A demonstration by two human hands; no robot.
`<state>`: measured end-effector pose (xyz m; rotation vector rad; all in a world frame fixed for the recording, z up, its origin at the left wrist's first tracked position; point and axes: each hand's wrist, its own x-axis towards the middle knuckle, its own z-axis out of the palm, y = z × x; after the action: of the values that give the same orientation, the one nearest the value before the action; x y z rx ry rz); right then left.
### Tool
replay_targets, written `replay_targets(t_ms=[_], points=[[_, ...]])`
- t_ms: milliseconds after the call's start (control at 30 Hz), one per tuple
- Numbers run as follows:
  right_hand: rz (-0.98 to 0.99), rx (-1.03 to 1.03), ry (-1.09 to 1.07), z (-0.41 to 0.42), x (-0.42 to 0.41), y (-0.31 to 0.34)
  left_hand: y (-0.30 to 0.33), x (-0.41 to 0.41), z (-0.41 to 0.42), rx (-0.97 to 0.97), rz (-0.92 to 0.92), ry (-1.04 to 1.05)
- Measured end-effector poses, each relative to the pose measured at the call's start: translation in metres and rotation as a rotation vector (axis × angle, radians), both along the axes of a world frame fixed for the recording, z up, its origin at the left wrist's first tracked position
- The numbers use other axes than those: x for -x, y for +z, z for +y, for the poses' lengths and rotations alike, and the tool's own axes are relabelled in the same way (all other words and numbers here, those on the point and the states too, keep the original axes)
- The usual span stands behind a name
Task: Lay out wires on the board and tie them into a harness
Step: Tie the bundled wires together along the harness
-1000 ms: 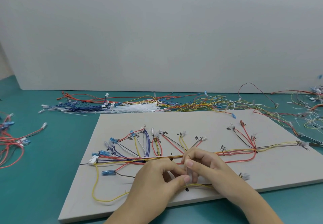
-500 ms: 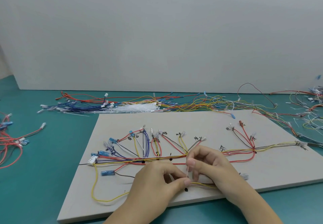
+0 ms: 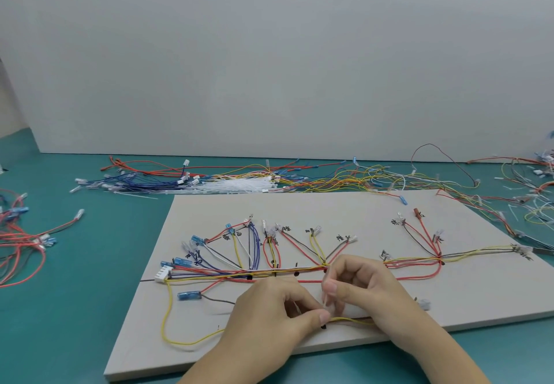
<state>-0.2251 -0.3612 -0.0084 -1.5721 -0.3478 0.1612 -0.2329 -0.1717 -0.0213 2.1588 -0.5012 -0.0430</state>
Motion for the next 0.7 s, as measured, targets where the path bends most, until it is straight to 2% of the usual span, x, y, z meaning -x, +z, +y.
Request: replay_targets(t_ms=[133, 367, 700], points=[[-0.012, -0.04, -0.056, 0.0008, 0.0009, 0.0008, -0.0004, 0.0008, -0.0013, -0.057, -0.011, -0.003], [-0.007, 0.065, -0.028, 0.0041, 0.0021, 0.0017, -0.0004, 0.0007, -0.0007, -0.038, -0.016, -0.001], [0.034, -0.003, -0.013, 0.0012, 0.0016, 0.0035, -0.002, 0.0012, -0.0029, -0.072, -0.006, -0.014]])
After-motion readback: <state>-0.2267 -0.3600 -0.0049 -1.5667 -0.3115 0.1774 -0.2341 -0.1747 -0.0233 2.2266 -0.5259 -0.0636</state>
